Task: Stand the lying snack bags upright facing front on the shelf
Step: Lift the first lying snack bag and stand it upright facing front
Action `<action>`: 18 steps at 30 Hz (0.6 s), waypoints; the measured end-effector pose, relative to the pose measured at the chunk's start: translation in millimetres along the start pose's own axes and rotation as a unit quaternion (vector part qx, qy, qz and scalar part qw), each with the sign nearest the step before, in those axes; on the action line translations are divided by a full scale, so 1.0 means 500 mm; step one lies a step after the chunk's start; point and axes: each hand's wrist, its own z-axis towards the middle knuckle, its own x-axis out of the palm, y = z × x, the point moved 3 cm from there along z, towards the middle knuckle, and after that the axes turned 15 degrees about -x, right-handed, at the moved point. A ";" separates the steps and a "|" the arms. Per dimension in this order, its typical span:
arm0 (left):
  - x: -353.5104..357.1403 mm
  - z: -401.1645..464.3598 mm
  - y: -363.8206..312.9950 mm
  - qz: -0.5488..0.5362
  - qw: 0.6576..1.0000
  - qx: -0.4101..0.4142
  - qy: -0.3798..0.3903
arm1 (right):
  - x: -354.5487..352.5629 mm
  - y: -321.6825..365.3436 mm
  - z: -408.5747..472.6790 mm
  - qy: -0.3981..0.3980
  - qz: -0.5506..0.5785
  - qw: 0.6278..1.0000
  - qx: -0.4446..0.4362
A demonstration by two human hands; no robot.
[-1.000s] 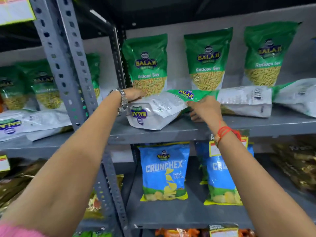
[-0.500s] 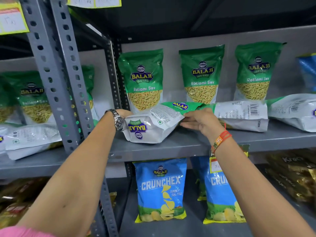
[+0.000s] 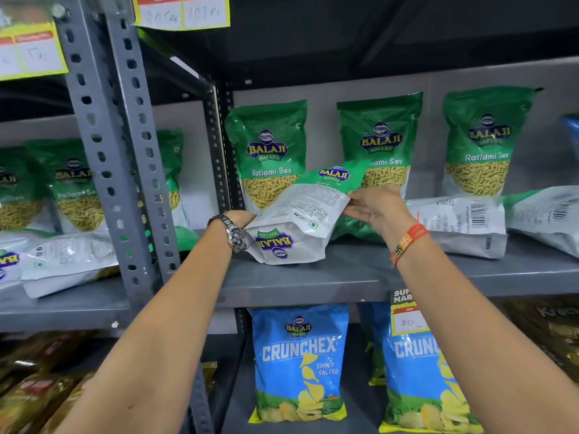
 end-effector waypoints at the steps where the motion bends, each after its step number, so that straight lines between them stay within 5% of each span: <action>1: 0.005 0.004 -0.001 -0.017 0.999 -0.024 0.030 | 0.001 0.006 0.003 -0.004 0.005 1.000 -0.004; 5: 0.014 -0.003 -0.020 -0.147 0.989 0.008 -0.002 | -0.007 0.017 0.015 -0.028 0.015 0.999 -0.027; 9: 0.030 -0.005 -0.035 -0.298 0.952 0.028 0.058 | -0.030 0.020 0.029 -0.049 0.004 0.998 -0.048; 18: 0.026 -0.035 -0.035 -0.357 0.924 0.094 0.099 | -0.046 0.006 0.028 -0.062 0.003 0.995 -0.076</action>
